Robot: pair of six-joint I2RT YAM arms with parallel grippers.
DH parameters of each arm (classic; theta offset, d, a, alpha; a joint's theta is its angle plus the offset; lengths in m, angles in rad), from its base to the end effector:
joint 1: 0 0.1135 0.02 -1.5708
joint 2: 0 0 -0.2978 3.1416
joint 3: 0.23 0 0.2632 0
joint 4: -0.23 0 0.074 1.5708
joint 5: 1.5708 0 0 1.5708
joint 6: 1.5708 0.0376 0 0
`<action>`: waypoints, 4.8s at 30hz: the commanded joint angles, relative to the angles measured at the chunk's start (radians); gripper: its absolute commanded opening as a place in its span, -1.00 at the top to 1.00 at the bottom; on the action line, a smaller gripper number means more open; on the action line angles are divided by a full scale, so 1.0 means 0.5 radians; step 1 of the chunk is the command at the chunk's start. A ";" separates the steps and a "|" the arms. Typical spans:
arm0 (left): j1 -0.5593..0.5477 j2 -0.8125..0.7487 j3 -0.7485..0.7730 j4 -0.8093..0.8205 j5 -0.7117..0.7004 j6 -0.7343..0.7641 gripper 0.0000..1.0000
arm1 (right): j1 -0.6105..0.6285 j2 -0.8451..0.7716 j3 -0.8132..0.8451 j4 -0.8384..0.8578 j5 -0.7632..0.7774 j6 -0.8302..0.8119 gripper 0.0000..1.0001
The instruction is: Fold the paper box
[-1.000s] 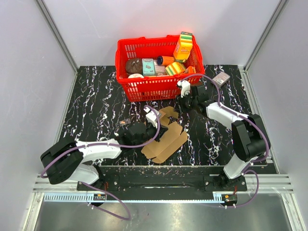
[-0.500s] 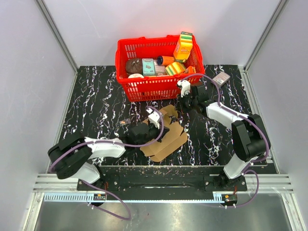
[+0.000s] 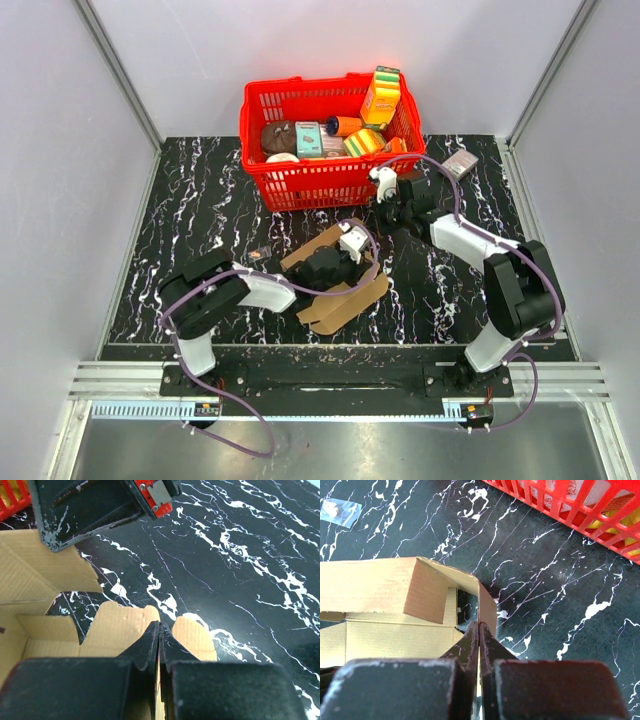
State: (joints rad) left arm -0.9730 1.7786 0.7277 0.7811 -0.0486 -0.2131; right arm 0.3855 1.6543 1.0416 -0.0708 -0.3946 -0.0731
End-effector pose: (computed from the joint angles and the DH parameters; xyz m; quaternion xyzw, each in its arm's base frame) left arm 0.2088 -0.3034 0.1826 0.2814 0.7443 -0.3223 0.5128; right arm 0.3405 0.1538 0.2433 -0.2832 0.8434 0.2404 0.3882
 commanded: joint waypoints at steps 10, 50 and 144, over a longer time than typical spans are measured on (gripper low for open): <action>-0.011 0.238 0.247 -0.191 -0.044 0.070 1.00 | 0.014 -0.139 -0.034 0.095 -0.036 0.026 1.00; -0.014 0.269 0.272 -0.255 -0.139 0.070 1.00 | 0.177 -0.336 -0.365 0.059 0.114 0.051 1.00; 0.338 -0.600 -0.332 -0.215 -0.071 0.024 1.00 | 0.367 -0.330 -0.423 0.243 -0.162 0.253 0.35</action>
State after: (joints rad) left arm -0.8078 1.4712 0.5549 0.6300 -0.1081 -0.1852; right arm 0.5594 1.4773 0.8104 -0.0322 -0.4274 0.0326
